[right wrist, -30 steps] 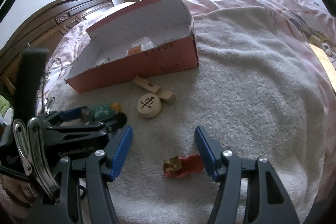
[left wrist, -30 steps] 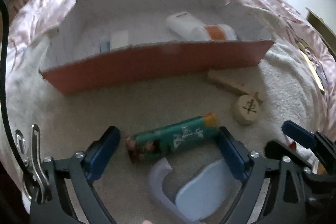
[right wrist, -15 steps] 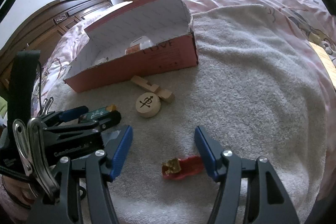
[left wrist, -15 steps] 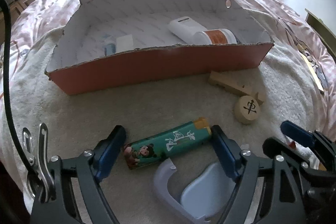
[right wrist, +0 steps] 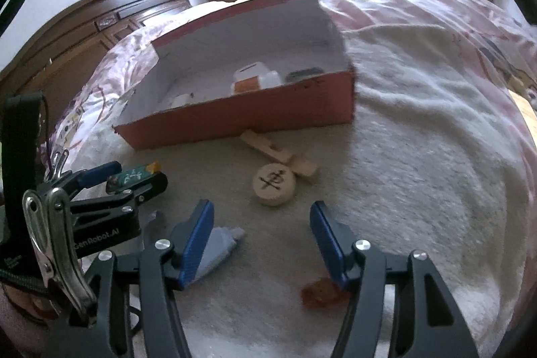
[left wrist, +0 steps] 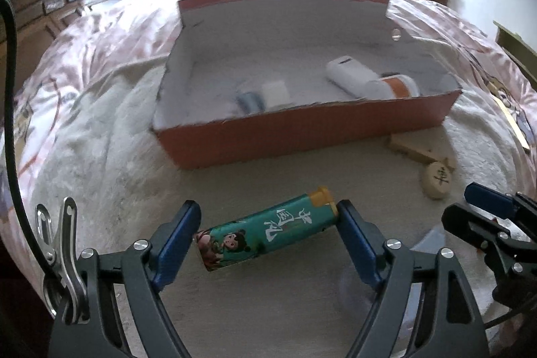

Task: Organize rigid objects
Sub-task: 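Lift the green tube with the left tool while the right tool grasps the wooden disc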

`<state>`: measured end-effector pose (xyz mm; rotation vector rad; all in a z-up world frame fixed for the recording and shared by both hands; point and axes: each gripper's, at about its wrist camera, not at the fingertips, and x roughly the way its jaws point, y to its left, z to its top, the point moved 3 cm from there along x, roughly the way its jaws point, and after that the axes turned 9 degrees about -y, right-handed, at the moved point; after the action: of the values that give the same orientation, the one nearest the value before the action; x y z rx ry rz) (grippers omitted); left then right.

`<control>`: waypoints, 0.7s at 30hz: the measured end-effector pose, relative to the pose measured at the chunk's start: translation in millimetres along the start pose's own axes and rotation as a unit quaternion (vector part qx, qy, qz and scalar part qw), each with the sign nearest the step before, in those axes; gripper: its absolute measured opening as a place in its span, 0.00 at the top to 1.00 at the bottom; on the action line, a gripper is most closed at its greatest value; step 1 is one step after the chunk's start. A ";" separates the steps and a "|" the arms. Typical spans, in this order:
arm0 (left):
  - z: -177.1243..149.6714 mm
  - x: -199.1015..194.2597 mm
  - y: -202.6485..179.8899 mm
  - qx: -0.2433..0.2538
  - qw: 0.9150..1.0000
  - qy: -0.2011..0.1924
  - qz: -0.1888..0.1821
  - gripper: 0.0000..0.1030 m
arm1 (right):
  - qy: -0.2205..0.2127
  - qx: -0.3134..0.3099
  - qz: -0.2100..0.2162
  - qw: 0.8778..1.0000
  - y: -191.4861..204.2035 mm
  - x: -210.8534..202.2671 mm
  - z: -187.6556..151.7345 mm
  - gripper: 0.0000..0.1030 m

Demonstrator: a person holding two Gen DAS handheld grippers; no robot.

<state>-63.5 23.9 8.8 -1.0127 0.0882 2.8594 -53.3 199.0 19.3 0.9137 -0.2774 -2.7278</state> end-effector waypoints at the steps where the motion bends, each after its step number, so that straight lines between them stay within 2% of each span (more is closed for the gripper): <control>1: -1.6 2.4 2.0 -0.006 1.000 0.004 -0.002 0.19 | 0.001 -0.004 -0.003 1.000 2.6 3.1 0.3 0.42; 5: -9.9 12.4 7.9 -0.034 0.999 0.021 -0.023 0.19 | 0.009 -0.008 -0.025 1.000 6.0 16.0 0.4 0.44; 21: -14.3 12.3 5.9 -0.029 0.999 -0.005 -0.034 0.19 | -0.019 -0.020 -0.053 0.998 10.0 25.9 -2.1 0.45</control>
<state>-64.7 17.8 -9.9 -0.9934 -0.0299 2.8210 -70.3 181.6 5.6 0.8900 -0.1848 -2.8395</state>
